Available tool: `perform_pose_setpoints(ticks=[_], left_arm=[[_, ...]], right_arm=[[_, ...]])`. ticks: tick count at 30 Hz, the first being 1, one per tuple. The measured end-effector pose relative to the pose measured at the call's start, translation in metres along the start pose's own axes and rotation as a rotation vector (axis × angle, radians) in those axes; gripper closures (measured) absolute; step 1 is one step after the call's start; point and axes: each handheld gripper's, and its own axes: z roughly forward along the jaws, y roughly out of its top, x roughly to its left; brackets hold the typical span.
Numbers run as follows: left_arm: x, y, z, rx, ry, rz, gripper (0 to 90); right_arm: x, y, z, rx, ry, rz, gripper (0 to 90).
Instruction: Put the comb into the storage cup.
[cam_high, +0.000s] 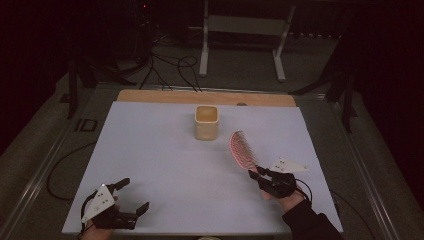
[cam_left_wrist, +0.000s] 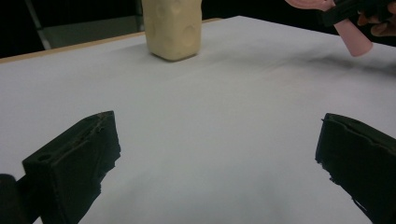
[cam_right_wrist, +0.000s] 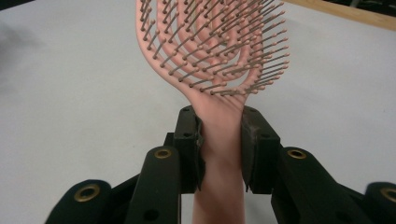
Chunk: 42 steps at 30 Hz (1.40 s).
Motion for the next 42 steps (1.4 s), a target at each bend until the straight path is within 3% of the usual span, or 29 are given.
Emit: perform_pose_setpoints(ticks=[9, 12, 19, 24, 32, 37, 42], left_arm=[[0.0, 0.0, 0.0, 0.001, 0.004, 0.005, 0.4], [0.0, 0.0, 0.0, 0.008, 0.009, 0.002, 0.4], [-0.001, 0.002, 0.002, 0.037, 0.019, -0.015, 0.4], [-0.004, 0.006, 0.004, 0.047, 0.011, -0.021, 0.4], [-0.004, 0.018, 0.007, 0.065, 0.01, -0.027, 0.4], [-0.005, 0.03, 0.012, 0.075, -0.013, -0.019, 0.4], [-0.006, 0.045, 0.019, 0.085, -0.028, -0.011, 0.4]], right_arm=[[0.003, -0.011, -0.008, -0.027, -0.039, 0.027, 71.3], [0.002, -0.014, -0.004, -0.046, -0.009, 0.05, 71.4], [0.006, -0.015, 0.005, -0.048, 0.002, 0.014, 71.4], [0.006, -0.014, 0.008, -0.041, 0.009, 0.019, 71.5], [0.002, -0.012, 0.008, -0.052, 0.012, 0.06, 71.7], [0.0, -0.012, 0.006, -0.071, 0.022, 0.088, 72.0], [0.001, -0.011, 0.006, -0.076, 0.023, 0.087, 72.0]])
